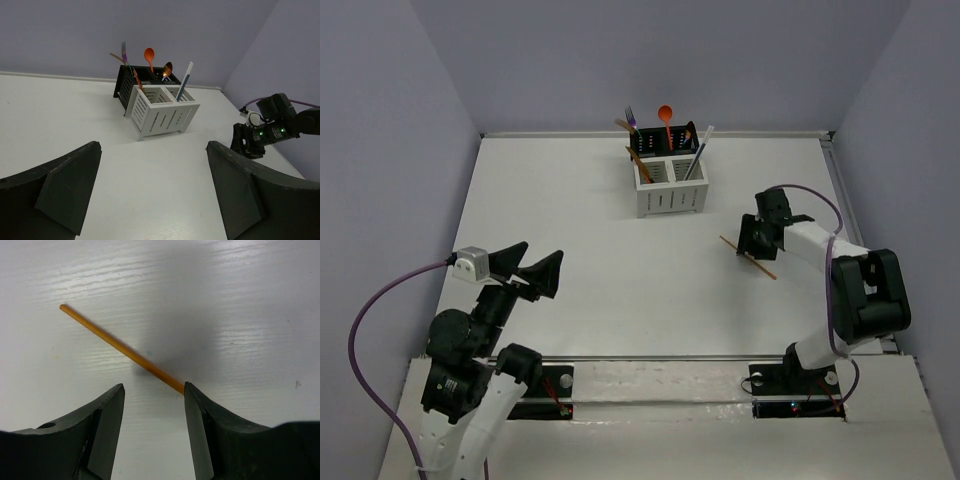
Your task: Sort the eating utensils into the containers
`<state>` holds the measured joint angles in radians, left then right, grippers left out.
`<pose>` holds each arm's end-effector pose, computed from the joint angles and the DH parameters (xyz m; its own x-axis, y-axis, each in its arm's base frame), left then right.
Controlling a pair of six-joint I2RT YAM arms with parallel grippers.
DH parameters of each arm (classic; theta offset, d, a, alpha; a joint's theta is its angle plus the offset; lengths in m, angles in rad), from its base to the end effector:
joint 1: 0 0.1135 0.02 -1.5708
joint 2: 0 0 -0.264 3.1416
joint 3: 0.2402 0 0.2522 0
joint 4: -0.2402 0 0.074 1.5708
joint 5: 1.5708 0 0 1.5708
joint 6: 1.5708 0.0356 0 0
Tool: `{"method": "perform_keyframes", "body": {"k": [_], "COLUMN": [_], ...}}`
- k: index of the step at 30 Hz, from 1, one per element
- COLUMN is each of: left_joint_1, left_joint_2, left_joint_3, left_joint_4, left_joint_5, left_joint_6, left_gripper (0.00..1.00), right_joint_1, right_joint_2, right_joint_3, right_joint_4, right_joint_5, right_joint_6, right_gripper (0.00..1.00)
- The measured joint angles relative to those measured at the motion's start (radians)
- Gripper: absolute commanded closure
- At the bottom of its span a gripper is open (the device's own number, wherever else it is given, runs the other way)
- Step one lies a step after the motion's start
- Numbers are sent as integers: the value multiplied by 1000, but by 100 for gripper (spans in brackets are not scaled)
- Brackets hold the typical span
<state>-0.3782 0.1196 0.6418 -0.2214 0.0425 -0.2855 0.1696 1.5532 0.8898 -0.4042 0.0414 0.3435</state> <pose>0.0412 -0.0180 0.3516 0.1497 -0.3622 -0.9200 0.4677 0.8457 -0.2569 0.2941 0.0489 0.1779 -0.8632 0.1936 -0.4663 0.1506 0.9802 0.1283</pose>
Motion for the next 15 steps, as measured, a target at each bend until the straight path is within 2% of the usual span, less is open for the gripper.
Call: {"method": "perform_keyframes", "body": {"k": [9, 15], "left_joint_1": [0, 0], "left_joint_2": [0, 0], "left_joint_3": [0, 0], "left_joint_4": [0, 0], "left_joint_5": [-2, -3], "left_joint_6": [0, 0], "left_gripper": [1, 1], "right_joint_1": [0, 40], "right_joint_2": [53, 69], "right_joint_3": [5, 21], "right_joint_4": [12, 10], "right_joint_5": [-53, -40], "right_joint_6": [-5, -3], "right_gripper": [42, 54]}}
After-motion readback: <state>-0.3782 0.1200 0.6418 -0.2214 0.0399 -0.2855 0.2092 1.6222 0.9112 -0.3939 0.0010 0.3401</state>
